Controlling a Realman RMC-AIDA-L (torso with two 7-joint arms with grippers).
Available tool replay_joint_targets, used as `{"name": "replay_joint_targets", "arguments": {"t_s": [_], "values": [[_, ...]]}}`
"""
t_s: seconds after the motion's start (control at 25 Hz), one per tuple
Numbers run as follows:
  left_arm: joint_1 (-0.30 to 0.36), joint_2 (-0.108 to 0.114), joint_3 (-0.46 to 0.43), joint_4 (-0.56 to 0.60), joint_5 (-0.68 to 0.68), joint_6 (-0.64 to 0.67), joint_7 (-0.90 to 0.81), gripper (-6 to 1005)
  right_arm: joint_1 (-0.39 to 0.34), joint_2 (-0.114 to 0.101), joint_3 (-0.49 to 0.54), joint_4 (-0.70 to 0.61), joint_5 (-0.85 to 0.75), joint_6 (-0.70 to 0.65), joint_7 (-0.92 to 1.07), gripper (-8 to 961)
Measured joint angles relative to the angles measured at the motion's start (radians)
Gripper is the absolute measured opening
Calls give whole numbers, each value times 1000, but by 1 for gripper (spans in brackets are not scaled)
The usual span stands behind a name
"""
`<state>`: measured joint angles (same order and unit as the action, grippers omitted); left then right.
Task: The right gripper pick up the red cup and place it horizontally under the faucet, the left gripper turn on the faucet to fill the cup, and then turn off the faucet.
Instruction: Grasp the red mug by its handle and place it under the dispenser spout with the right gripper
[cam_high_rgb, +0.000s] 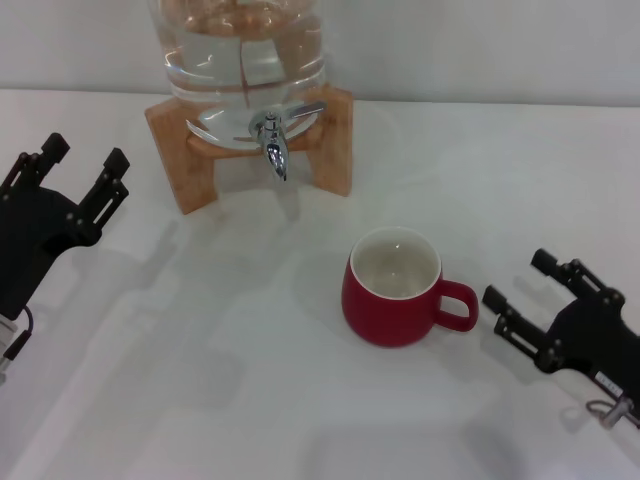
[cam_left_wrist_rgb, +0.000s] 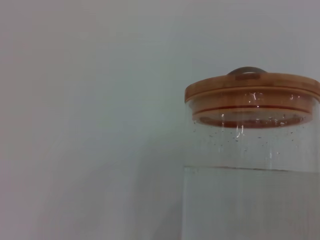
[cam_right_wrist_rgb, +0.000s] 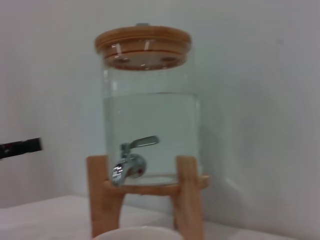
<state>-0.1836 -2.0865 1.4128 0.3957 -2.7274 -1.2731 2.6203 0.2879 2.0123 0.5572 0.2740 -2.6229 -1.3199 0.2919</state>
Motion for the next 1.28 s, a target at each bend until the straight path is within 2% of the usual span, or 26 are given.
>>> {"name": "replay_joint_targets", "arguments": {"t_s": [0.48, 1.28], "values": [[0, 0, 0, 0, 0, 0, 0, 757, 4, 2, -74, 12, 0, 3, 1, 770], [-4, -1, 0, 0, 0, 0, 0, 757, 54, 8, -71, 33, 2, 144, -10, 771]]}}
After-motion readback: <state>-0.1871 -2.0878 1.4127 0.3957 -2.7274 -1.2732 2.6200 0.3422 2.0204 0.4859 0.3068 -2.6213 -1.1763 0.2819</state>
